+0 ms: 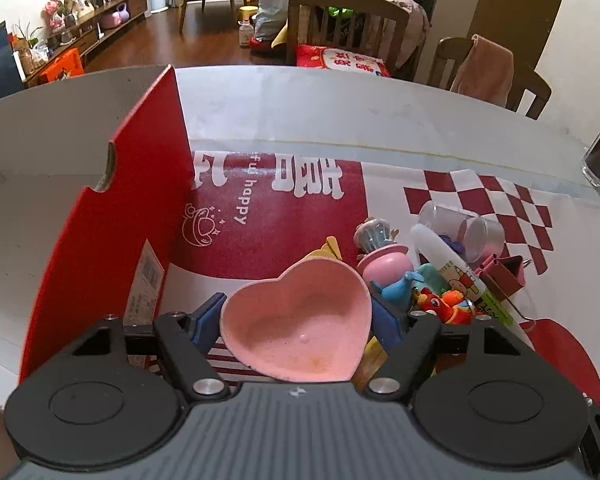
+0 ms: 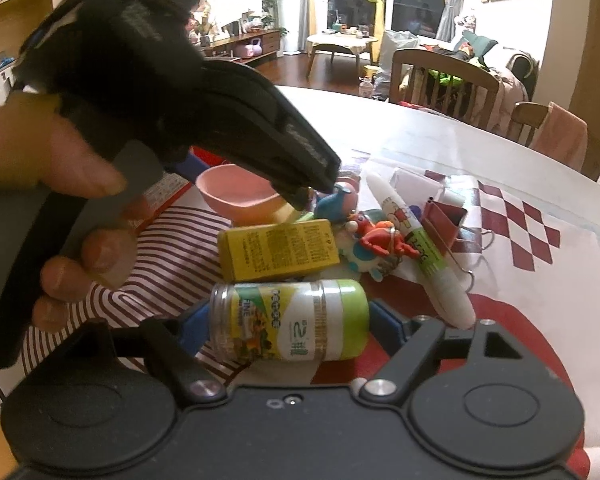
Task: Organize rigid objects
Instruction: 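Grasp the pink heart bowl with the left gripper while the right gripper grasps the green-capped jar, then carry the heart bowl and jar into the box and open both grippers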
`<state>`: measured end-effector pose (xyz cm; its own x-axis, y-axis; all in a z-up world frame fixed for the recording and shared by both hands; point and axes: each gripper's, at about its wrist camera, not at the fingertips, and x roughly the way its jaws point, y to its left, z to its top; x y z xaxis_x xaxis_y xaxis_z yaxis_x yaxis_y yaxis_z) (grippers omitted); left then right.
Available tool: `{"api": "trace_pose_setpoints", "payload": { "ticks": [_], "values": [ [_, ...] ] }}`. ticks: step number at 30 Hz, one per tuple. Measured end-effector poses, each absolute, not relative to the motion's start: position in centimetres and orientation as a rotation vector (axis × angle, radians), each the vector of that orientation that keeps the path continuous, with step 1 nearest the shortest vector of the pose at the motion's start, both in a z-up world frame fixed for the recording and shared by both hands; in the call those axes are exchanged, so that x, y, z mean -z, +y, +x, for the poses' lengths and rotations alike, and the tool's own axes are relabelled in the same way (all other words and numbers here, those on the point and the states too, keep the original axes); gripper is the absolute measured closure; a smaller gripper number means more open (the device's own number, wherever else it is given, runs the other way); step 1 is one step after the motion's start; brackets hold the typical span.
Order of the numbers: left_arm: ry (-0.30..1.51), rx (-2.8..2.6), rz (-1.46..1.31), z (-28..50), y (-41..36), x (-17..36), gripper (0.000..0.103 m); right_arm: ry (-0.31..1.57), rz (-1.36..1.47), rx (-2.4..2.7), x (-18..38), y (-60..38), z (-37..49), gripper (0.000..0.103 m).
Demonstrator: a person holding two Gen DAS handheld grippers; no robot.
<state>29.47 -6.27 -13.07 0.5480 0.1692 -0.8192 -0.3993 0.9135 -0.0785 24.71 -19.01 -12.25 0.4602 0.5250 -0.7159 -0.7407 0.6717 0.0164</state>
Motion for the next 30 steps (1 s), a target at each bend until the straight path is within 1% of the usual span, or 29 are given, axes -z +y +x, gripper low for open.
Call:
{"api": "trace_pose_setpoints", "payload": {
  "ticks": [7, 16, 30],
  "values": [
    [0.895, -0.322, -0.264, 28.4, -6.7, 11.3, 0.028, 0.749, -0.291, -0.773, 11.5, -20.3, 24.5, 0.022],
    [0.861, -0.290, -0.276, 26.3, -7.1, 8.4, 0.028, 0.716, -0.271, -0.751, 8.2, -20.9, 23.6, 0.022],
    [0.789, -0.249, -0.283, 21.9, -3.0, 3.1, 0.028, 0.650, -0.315, -0.731, 2.0, -17.7, 22.2, 0.022]
  ]
}}
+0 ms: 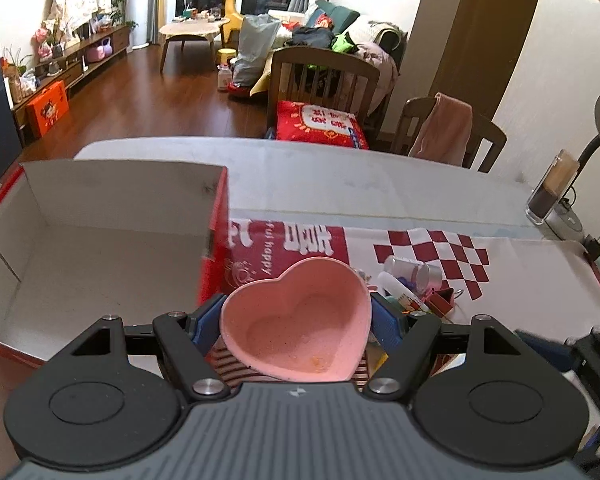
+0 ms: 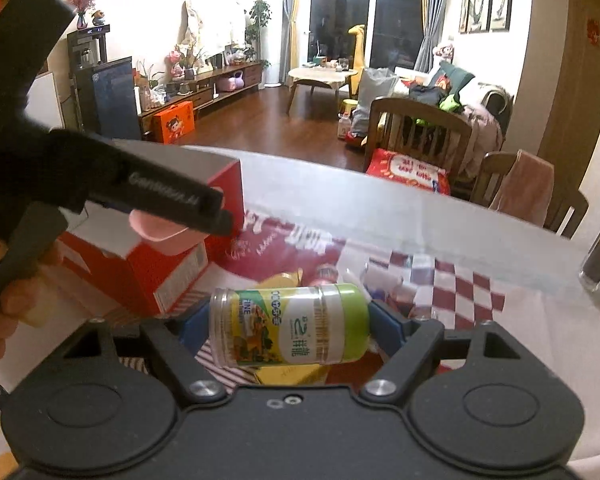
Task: Organize rigid objects
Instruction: 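Carry the heart bowl and jar into the box and open both grippers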
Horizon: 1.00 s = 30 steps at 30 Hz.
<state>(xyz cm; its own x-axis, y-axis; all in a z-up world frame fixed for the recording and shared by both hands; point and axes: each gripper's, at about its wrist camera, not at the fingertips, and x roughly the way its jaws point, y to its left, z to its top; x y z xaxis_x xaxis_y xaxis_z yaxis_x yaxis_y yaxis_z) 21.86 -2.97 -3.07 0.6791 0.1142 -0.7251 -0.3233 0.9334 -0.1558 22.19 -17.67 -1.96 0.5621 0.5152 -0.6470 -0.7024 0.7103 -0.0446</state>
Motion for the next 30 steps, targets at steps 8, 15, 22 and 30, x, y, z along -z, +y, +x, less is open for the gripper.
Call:
{"api": "trace_pose_setpoints", "payload": {
  "ticks": [8, 15, 22, 30],
  "values": [
    [0.760, -0.235, -0.276, 19.2, 1.9, 1.3, 0.028, 0.619, -0.324, -0.720, -0.3, -12.9, 20.6, 0.022],
    [0.753, -0.277, -0.240, 17.1, 8.2, 0.7, 0.027, 0.596, -0.334, -0.746, -0.9, -7.4, 20.2, 0.022],
    [0.785, -0.311, -0.168, 17.2, 14.4, 1.5, 0.027, 0.610, -0.385, -0.780, 0.0, -1.3, 21.2, 0.022],
    [0.891, -0.282, -0.103, 21.8, 19.1, 4.3, 0.027, 0.720, -0.467, -0.798, 3.9, 4.7, 23.4, 0.022]
  ]
}}
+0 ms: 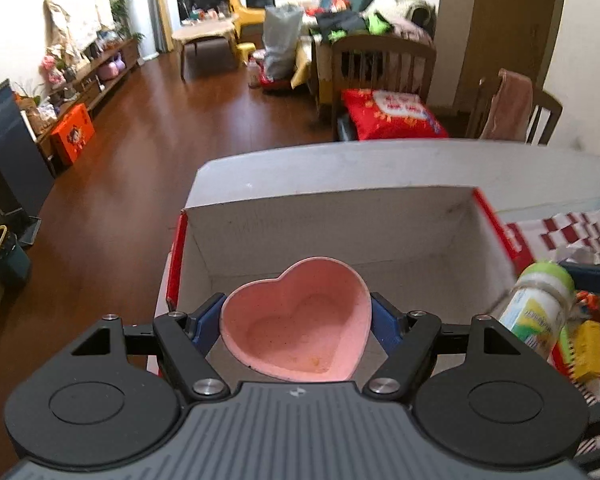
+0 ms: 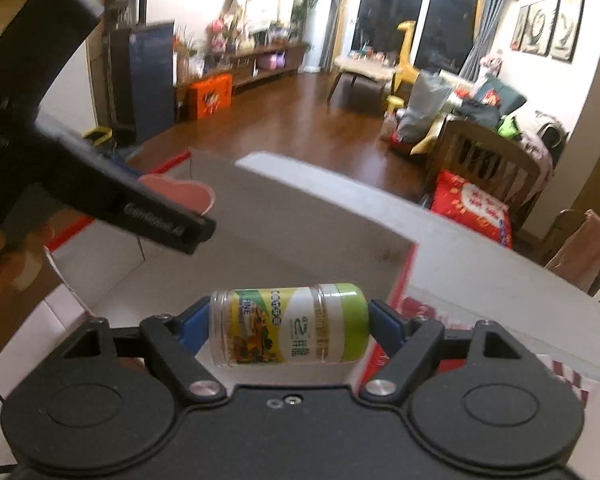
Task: Organize rigid objects
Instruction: 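Carry the heart bowl and jar into the box and open both grippers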
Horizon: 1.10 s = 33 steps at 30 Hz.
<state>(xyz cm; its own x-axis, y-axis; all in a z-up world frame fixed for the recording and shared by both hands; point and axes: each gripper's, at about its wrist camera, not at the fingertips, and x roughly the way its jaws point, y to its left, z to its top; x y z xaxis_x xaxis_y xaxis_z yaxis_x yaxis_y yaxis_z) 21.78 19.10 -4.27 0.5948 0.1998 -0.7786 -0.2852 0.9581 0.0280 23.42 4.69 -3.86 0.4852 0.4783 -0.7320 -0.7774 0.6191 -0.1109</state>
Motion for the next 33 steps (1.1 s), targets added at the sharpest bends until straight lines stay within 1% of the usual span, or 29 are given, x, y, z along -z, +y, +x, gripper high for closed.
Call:
{"api": "trace_pose_setpoints", "payload": {
  "ticks": [6, 13, 17, 27, 33],
  "values": [
    [0.985, -0.243, -0.109, 25.4, 20.8, 7.4, 0.027, 0.843, -0.496, -0.770, 7.2, 7.8, 26.1, 0.022],
    [1.080, -0.199, -0.090, 28.6, 21.2, 10.3, 0.027, 0.950, -0.543, -0.753, 9.9, 9.8, 26.6, 0.022],
    [1.141, -0.182, -0.065, 29.8, 20.9, 11.8, 0.027, 0.991, -0.577, -0.729, 10.3, 10.2, 26.6, 0.022],
    [1.282, -0.151, -0.115, 31.5, 21.2, 14.4, 0.027, 1.034, -0.641, -0.712, 10.8, 10.8, 25.9, 0.023],
    [1.277, -0.161, -0.137, 31.2, 21.5, 14.4, 0.027, 1.022, -0.595, -0.735, 9.8, 10.4, 25.6, 0.022]
  ]
}}
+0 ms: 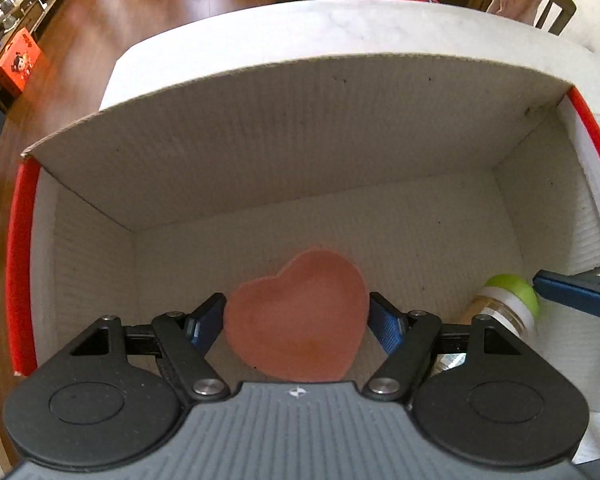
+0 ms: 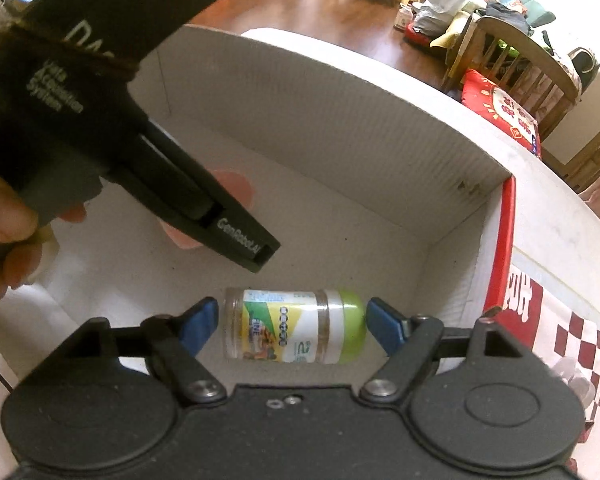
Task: Organize rigid objects
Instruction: 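Carry the heart bowl and jar into the box and open both grippers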
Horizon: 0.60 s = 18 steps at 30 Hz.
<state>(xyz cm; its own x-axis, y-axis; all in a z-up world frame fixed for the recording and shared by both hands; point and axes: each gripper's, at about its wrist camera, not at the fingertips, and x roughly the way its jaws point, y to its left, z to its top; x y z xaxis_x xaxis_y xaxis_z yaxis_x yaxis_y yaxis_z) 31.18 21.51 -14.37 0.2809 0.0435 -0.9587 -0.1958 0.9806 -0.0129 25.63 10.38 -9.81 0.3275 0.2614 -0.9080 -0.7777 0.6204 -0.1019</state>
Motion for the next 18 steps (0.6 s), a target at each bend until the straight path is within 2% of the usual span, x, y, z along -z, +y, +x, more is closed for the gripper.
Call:
{"api": "trace_pose_setpoints", "payload": {
  "ticks": [18],
  "values": [
    [1.048, -0.148, -0.212, 24.6, 20.9, 6.5, 0.027, 0.949, -0.380, -0.805, 3.7, 5.7, 24.6, 0.016]
  ]
}}
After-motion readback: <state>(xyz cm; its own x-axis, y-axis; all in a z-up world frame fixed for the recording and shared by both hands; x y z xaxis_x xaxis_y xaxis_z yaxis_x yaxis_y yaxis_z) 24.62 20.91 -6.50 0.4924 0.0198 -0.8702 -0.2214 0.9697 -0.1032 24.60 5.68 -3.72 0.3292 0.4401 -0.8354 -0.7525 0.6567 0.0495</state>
